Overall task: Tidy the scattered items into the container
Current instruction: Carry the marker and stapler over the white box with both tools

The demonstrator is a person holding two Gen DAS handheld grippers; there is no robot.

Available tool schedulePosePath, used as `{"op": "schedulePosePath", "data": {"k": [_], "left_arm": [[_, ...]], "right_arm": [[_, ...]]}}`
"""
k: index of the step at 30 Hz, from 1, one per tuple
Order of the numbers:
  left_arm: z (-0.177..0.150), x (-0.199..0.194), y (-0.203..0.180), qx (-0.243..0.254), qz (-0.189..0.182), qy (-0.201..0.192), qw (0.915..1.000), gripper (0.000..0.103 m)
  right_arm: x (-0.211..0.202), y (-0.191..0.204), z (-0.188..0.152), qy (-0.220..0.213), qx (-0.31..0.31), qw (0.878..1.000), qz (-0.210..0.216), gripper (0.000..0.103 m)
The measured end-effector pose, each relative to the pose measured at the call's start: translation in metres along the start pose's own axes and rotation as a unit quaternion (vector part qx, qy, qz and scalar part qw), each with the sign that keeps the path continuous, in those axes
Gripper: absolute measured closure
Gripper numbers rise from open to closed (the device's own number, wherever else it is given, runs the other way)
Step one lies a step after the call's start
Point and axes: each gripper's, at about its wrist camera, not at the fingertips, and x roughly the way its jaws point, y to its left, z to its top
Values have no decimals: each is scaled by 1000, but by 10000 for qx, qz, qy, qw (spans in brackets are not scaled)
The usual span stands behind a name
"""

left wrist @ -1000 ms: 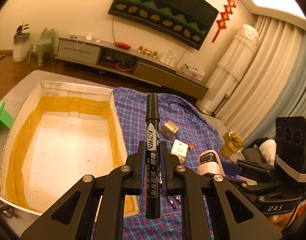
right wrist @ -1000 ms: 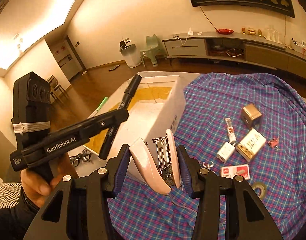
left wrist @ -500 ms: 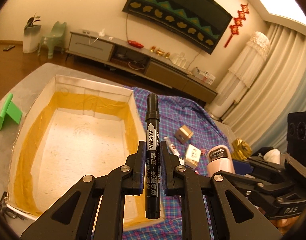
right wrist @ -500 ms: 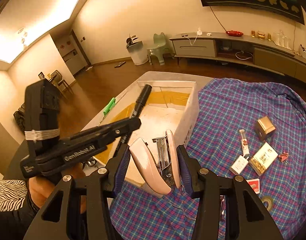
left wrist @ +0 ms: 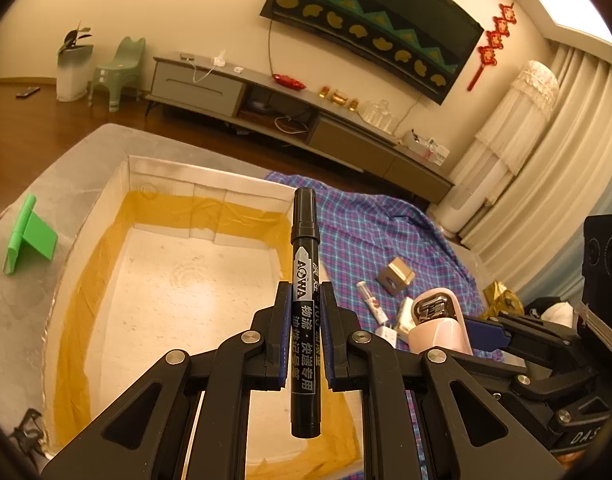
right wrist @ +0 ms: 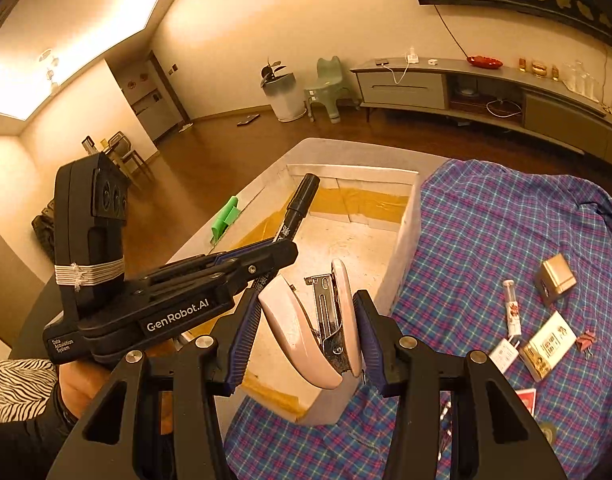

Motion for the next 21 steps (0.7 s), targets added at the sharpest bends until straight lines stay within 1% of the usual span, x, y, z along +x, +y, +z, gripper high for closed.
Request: {"op": "schedulePosePath", "data": {"k": [10,15,21], "left_arm": [[15,16,18,-215,139,152,9996,89],[21,21,27,-344,140,213,9991,89],[28,28,35,-428,194,261,9986,89]], "right_arm": [[20,4,19,111,-122,9999,-31,54],[30,3,25,176,-168,9996,-105,54],[42,-4,33,258,-25,9996,-69,54]]}}
